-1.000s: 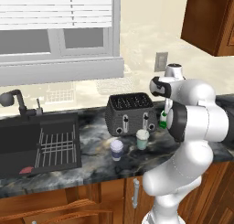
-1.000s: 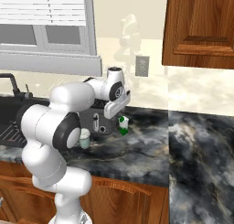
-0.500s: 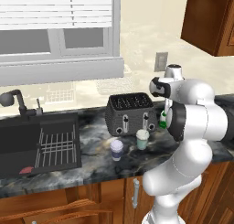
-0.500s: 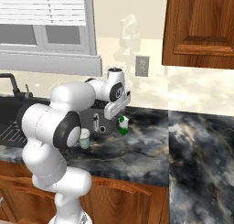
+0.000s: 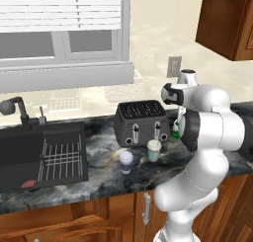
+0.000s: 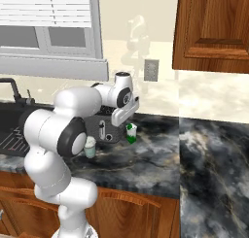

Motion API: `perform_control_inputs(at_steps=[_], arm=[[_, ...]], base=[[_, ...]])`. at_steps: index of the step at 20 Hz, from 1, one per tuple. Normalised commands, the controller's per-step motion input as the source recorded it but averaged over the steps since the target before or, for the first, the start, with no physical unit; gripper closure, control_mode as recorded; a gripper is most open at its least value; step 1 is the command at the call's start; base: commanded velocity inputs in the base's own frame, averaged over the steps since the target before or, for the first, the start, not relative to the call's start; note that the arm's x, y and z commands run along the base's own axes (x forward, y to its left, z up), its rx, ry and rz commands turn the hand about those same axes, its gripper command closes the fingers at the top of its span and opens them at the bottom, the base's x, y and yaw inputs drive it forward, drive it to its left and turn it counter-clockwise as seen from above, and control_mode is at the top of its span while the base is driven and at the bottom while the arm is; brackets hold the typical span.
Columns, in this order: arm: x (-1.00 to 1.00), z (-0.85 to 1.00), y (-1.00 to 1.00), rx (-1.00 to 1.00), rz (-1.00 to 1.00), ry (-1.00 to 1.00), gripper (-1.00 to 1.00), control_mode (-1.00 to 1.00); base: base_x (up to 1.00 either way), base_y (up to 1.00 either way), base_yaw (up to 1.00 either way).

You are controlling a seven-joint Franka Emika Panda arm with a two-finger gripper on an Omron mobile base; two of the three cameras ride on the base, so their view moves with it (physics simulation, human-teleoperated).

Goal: Move the drinks to the dining counter.

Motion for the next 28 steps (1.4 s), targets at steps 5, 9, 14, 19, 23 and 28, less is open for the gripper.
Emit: perform_control_inputs(at_steps=[5,9,14,19,23,28], arm=[[0.09,0.00,-0.03,0.00,0.00,0.00,-1.00,-1.00],[0.07,-0.01,-0.03,0.00,0.00,0.00,-1.00,-1.00],[0.07,-0.04,-0.06,0.00,0.00,0.00,-1.00,-1.00],[0.01,-0.10,-0.11,0.01,0.00,0.01,-1.00,-1.00],[0.07,-0.26,-0.01,0.00,0.00,0.04,-1.00,-1.00],[0.14,-0.12,0.00,0.00,0.00,0.00,-1.00,-1.00]], base=[[0.00,0.00,0.00],[0.00,0.00,0.00],[0.00,0.00,0.00],[0.00,0.00,0.00],[0.00,0.00,0.00],[0.00,0.00,0.00]])
